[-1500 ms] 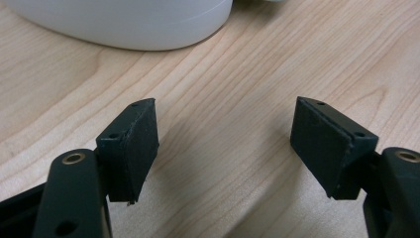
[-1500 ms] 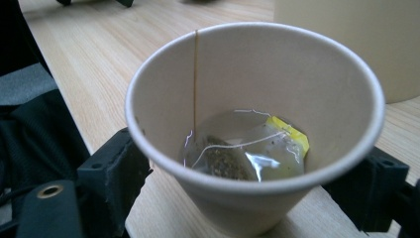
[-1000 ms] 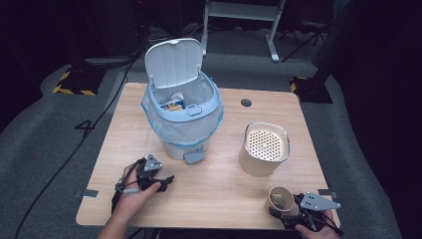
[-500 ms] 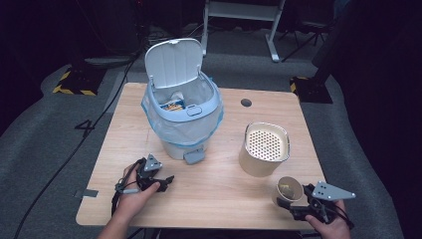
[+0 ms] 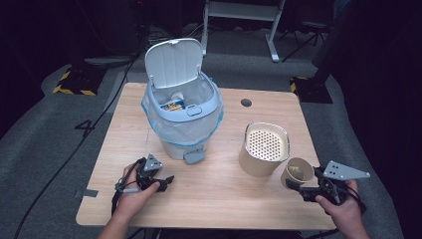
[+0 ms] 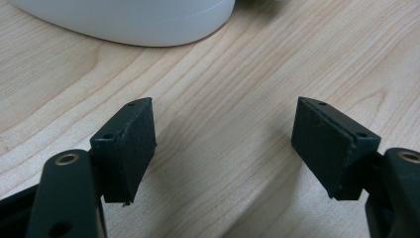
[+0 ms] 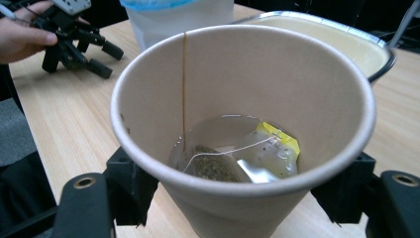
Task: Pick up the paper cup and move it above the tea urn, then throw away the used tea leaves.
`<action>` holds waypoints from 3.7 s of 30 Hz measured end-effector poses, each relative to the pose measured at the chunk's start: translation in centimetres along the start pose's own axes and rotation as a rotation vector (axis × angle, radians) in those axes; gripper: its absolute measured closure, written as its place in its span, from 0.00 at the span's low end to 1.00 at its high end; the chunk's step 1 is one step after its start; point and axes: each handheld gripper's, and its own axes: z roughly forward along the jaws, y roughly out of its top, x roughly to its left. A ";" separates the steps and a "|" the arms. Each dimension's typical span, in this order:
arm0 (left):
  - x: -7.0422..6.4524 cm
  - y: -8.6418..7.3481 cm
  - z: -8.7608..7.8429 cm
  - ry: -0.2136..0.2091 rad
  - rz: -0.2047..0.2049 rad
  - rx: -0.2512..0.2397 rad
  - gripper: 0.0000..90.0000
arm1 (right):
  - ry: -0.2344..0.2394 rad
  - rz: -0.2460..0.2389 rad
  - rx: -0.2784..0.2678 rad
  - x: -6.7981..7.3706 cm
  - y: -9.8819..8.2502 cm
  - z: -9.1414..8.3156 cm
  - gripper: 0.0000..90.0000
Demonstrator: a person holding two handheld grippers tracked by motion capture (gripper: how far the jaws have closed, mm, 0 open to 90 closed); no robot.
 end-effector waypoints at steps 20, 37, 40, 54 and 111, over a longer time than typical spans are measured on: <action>0.5 -0.4 -0.4 -0.037 0.043 0.002 0.29 | -0.020 0.002 -0.021 -4.4 5.3 0.4 0.32; 0.5 -0.3 -0.4 -0.039 0.043 0.003 0.29 | -0.022 -0.019 -0.043 -6.6 8.4 1.9 0.32; 0.5 -0.3 -0.4 -0.039 0.043 0.002 0.29 | -0.021 -0.018 -0.046 -7.0 8.9 2.5 0.32; 0.5 -0.3 -0.4 -0.039 0.043 0.003 0.29 | -0.009 -0.064 -0.024 -6.9 11.0 6.0 0.32; 0.5 -0.3 -0.4 -0.038 0.044 0.003 0.29 | -0.837 -1.752 0.591 -1.7 11.3 9.9 0.36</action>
